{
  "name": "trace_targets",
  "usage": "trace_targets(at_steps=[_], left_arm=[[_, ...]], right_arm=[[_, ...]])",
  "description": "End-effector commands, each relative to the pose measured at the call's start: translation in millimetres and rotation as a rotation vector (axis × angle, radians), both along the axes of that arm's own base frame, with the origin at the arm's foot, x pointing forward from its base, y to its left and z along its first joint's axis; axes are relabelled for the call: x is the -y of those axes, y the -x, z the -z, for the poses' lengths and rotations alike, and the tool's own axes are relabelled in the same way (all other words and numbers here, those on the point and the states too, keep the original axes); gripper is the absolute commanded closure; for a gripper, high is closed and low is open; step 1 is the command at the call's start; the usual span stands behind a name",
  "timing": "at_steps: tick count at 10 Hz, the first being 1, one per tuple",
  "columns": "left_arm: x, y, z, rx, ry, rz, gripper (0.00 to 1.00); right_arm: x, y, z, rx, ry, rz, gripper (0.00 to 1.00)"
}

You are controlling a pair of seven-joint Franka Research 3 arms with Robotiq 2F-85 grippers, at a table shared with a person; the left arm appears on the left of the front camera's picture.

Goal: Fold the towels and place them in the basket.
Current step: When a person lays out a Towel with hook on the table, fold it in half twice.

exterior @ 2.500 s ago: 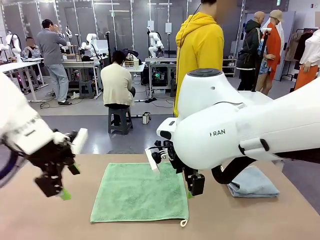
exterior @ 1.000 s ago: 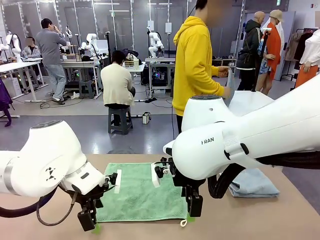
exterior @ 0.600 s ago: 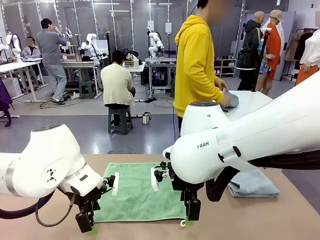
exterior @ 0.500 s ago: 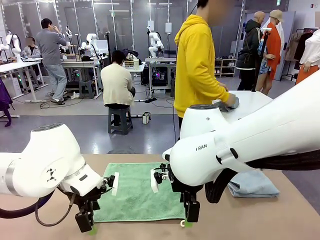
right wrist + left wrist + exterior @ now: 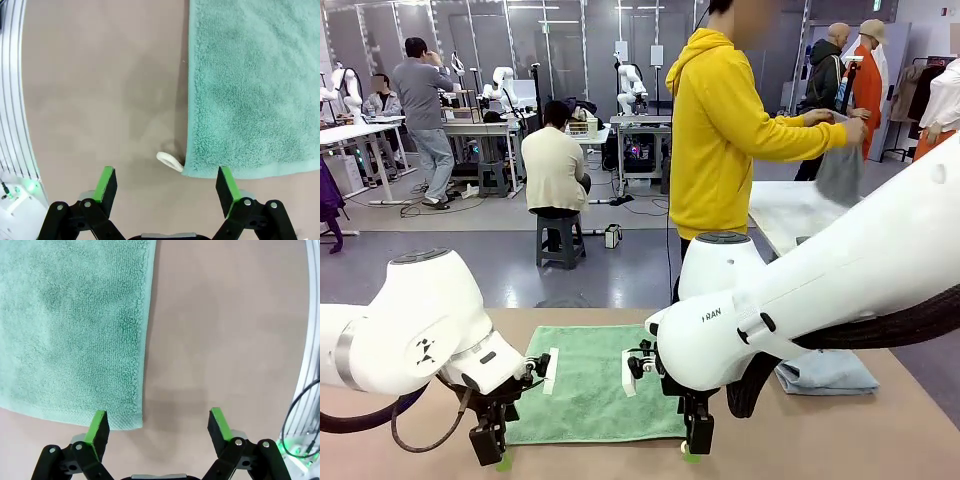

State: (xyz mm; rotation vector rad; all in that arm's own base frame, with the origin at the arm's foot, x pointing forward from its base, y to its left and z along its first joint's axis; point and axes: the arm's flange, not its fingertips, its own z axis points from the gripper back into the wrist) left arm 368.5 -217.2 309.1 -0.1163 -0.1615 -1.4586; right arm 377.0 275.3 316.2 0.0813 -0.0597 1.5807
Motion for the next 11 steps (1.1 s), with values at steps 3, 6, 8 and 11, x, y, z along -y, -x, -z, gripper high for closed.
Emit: trace_targets(at_steps=[3,6,8,11], left_arm=[[1,-11,6,-0.003,-0.014,0.040,0.00],[2,-12,9,-0.008,-0.023,0.041,0.00],[4,-12,11,-0.015,-0.035,0.043,0.00],[3,-13,14,-0.014,-0.051,0.030,0.06]], right_arm=[[3,-6,13,-0.001,-0.014,0.097,0.00],[4,-13,23,-0.006,-0.019,0.122,0.00],[2,-15,28,-0.007,-0.012,0.129,0.00],[1,-18,33,-0.009,-0.007,0.133,0.00]])
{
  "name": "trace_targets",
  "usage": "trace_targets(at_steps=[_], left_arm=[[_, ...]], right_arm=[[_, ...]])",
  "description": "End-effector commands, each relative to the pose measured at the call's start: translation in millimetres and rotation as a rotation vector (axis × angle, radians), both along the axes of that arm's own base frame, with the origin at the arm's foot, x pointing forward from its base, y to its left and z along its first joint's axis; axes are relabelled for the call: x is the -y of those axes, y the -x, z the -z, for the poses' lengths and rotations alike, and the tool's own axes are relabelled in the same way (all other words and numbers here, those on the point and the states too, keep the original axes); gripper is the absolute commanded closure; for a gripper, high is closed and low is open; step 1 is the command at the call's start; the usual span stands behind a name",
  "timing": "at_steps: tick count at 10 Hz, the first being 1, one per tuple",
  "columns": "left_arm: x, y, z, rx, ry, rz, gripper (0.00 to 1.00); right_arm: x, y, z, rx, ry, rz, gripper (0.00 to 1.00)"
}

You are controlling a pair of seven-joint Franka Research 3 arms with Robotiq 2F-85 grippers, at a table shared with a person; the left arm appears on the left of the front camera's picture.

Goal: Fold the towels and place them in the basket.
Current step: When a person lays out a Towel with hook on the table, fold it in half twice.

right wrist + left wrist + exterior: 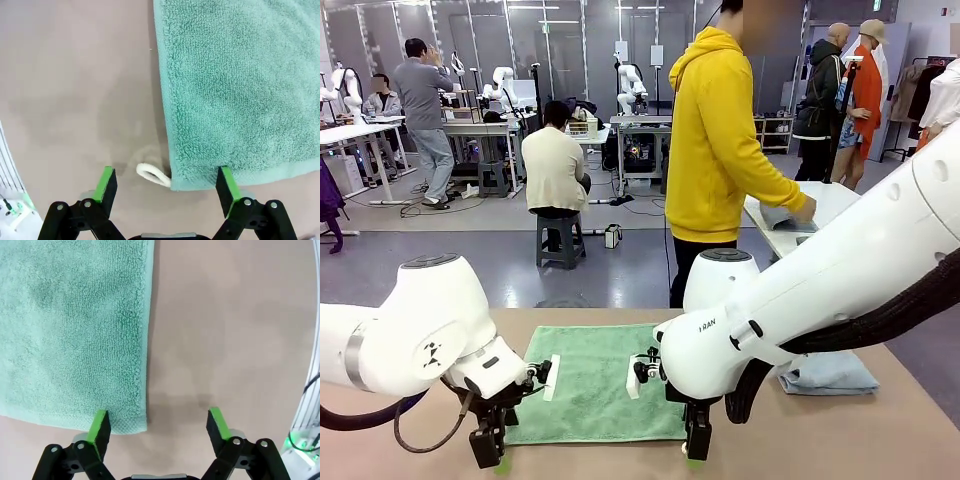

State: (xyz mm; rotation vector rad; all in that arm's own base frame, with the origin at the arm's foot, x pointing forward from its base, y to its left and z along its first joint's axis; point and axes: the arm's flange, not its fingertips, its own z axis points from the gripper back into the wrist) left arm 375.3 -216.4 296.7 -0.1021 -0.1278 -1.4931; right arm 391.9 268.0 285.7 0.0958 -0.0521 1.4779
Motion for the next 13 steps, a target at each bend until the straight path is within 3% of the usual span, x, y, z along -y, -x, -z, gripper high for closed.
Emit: trace_targets(at_steps=[1,2,3,4,5,6,9,10,13], left_arm=[[5,-6,1,-0.002,-0.025,-0.008,0.14],[4,-6,1,-0.002,-0.025,-0.016,0.37],[4,-6,2,-0.002,-0.024,-0.018,0.74],[4,-6,3,-0.007,-0.024,-0.014,0.97],[3,-5,2,-0.004,-0.022,-0.010,1.00],[3,-5,1,-0.002,-0.022,-0.010,1.00],[6,-6,0,-0.006,-0.027,-0.002,1.00],[6,-5,0,-0.007,-0.028,0.001,1.00],[6,-3,-11,0.013,-0.030,0.000,1.00]], right_arm=[[-6,-4,4,0.003,-0.008,0.035,0.00],[-6,-4,6,0.009,-0.009,0.041,0.00],[-4,-5,5,0.017,-0.012,0.050,0.25],[-3,-6,4,0.020,-0.010,0.055,0.60],[-3,-6,3,0.022,-0.010,0.055,0.85],[-3,-5,2,0.022,-0.010,0.055,1.00],[-2,-5,-1,0.021,-0.011,0.060,0.96],[-1,-5,-1,0.019,-0.011,0.063,1.00],[0,-2,-13,0.017,-0.015,0.062,1.00]])
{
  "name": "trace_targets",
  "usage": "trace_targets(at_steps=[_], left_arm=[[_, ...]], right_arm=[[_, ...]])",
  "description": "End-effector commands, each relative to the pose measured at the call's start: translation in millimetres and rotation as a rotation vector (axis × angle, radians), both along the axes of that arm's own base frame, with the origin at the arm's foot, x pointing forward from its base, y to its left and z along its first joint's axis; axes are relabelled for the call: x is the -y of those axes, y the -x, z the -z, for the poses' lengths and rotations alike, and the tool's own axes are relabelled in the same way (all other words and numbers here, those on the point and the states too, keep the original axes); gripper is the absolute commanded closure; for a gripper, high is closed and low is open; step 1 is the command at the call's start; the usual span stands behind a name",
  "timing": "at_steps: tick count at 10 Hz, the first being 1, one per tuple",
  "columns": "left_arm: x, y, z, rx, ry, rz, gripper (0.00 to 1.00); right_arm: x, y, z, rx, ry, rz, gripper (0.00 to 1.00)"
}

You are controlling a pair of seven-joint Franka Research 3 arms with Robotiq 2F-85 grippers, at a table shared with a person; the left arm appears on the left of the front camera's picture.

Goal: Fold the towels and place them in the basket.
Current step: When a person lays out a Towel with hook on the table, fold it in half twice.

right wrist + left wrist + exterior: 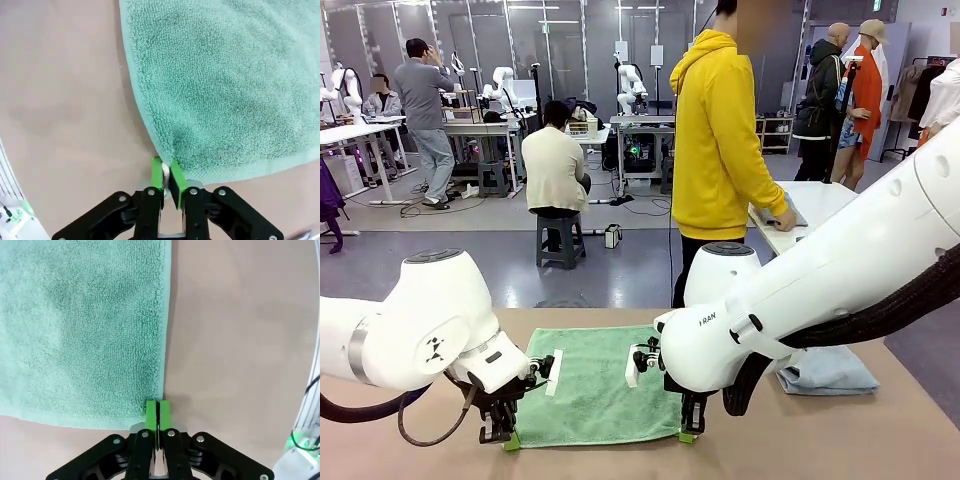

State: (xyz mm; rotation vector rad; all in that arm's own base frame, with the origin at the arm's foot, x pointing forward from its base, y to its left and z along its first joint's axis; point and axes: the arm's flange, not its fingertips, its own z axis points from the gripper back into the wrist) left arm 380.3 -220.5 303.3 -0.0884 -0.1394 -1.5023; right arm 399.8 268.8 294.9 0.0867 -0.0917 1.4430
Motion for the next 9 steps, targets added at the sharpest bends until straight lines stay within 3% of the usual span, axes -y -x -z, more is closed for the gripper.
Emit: trace_targets(at_steps=[1,6,9], left_arm=[[1,5,-13,0.005,-0.018,-0.004,1.00],[-8,22,-74,0.067,-0.012,0.004,1.00],[-12,43,-104,-0.009,0.102,0.013,1.00]], right_arm=[[3,8,-13,-0.011,-0.009,0.035,1.00],[4,20,-72,0.012,-0.070,0.058,0.99],[7,37,-95,-0.021,-0.081,0.072,0.99]])
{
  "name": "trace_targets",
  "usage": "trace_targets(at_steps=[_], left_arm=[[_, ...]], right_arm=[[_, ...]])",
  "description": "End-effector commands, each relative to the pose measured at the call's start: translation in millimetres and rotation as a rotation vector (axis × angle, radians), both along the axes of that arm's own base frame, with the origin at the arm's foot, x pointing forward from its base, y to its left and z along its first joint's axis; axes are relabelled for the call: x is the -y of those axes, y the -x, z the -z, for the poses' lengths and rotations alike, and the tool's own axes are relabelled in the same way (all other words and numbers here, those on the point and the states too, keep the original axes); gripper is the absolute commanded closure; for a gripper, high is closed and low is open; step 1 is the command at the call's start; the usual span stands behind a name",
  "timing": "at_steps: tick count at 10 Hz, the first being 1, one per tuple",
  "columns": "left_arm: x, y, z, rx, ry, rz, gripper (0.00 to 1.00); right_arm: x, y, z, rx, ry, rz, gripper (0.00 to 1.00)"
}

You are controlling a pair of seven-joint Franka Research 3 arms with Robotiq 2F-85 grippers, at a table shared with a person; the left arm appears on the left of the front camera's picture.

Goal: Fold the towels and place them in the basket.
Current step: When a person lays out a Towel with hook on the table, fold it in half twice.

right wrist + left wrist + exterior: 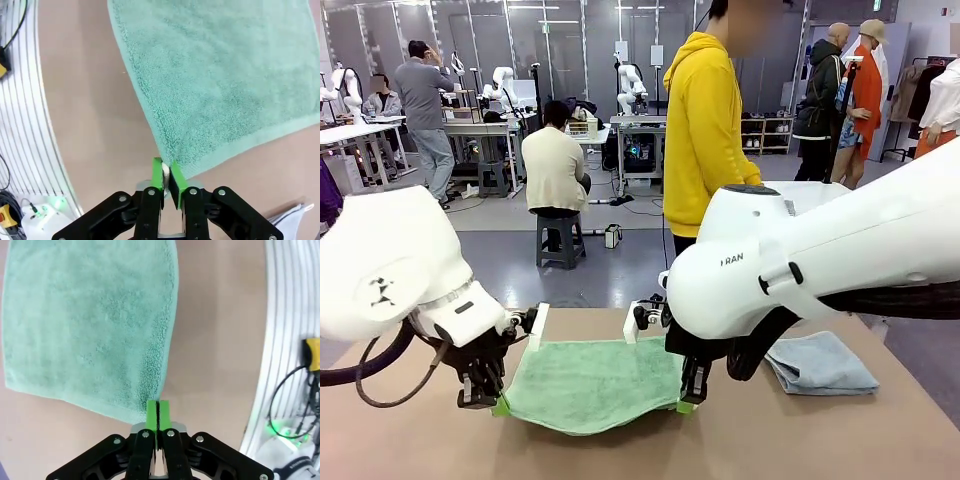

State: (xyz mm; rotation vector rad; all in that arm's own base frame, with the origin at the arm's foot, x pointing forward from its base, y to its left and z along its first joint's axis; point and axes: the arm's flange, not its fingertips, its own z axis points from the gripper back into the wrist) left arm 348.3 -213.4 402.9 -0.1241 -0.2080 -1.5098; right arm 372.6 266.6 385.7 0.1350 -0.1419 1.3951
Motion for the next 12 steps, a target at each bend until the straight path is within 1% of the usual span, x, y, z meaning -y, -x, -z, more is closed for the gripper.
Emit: trace_targets(at_steps=[1,2,3,4,5,7,10,12], left_arm=[[-4,17,-15,0.004,0.030,-0.007,1.00],[-2,15,-24,0.062,0.038,-0.013,1.00],[0,5,-27,0.113,0.033,-0.045,1.00],[4,-8,-27,0.132,0.054,-0.044,1.00],[8,-22,-25,0.165,0.051,-0.073,1.00],[14,-50,-18,0.181,0.069,-0.105,1.00],[14,-99,-1,0.242,0.019,-0.199,1.00],[10,-130,13,0.230,0.045,-0.243,1.00]], right_arm=[[6,15,-14,-0.030,-0.032,0.032,0.99],[4,16,-24,-0.001,-0.036,0.022,0.99],[1,11,-32,0.019,-0.036,0.020,0.99],[-5,3,-39,0.045,-0.022,0.018,0.99],[-9,-8,-43,0.068,-0.016,0.016,0.99],[-19,-37,-43,0.092,-0.007,0.017,0.99],[-33,-86,-33,0.097,0.041,0.023,0.99],[-38,-122,-17,0.072,0.073,0.041,0.99]])
